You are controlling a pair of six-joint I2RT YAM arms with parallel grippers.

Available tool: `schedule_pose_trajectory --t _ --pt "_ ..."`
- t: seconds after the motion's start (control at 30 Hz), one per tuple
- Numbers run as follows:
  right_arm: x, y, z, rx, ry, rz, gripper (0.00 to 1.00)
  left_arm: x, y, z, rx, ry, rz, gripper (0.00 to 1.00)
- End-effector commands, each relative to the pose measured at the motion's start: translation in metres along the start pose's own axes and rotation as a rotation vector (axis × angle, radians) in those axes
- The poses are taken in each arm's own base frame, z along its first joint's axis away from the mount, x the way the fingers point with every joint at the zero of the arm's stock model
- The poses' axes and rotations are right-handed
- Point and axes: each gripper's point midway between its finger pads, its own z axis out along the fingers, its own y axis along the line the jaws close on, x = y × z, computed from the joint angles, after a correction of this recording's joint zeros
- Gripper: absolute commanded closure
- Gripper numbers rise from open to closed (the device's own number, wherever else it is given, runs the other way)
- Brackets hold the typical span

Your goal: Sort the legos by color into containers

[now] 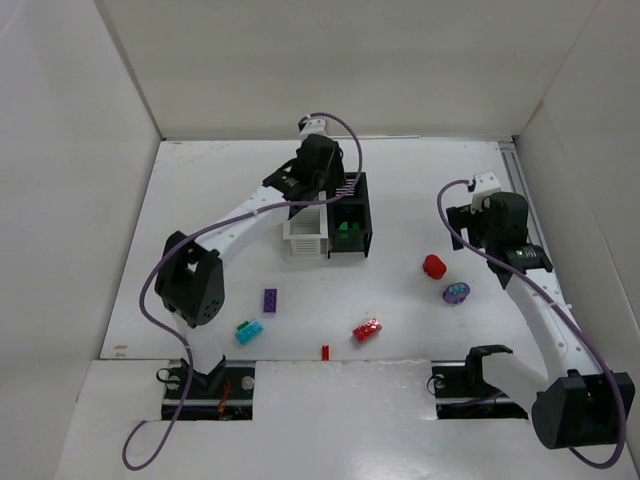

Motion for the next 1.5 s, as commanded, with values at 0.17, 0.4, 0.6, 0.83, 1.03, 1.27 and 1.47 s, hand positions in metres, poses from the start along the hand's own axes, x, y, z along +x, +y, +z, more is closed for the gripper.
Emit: schedule_pose_trajectory --t 0.17,0.4,0.6,0.83,1.03,1.27,1.47 --pt "-0.009 -0.011 -0.001 0.045 -0.028 0.023 0.02 -0.027 -0.042 0.028 0.114 -0.038 0.031 0.74" --pt "-0.009 -0.011 -0.001 0.045 -0.029 0.024 0.02 -0.014 -0.048 0.019 0.135 -0.012 0.034 0.69" --pt "-0.012 -0.007 -0.002 0.017 -0.036 0.002 0.02 -0.002 -0.042 0.009 0.112 -0.014 0.055 0.39" --pt "-0.037 0.020 -0.008 -0.143 -0.182 -0.122 0.02 -0.006 -0.040 -0.014 0.109 -0.011 0.051 0.22" --pt "-0.063 0.104 -0.028 -0.337 -0.296 -0.374 0.02 -0.017 -0.009 -0.073 0.052 -0.063 -0.001 0.00" --pt "-0.078 0.220 -0.077 -0.704 -0.510 -0.608 0.02 0.054 0.096 -0.147 -0.288 0.037 -0.236 0.00" --pt "-0.041 0.375 -0.142 -1.208 -0.696 -0.963 0.04 0.079 0.144 -0.191 -0.388 0.023 -0.379 0.00"
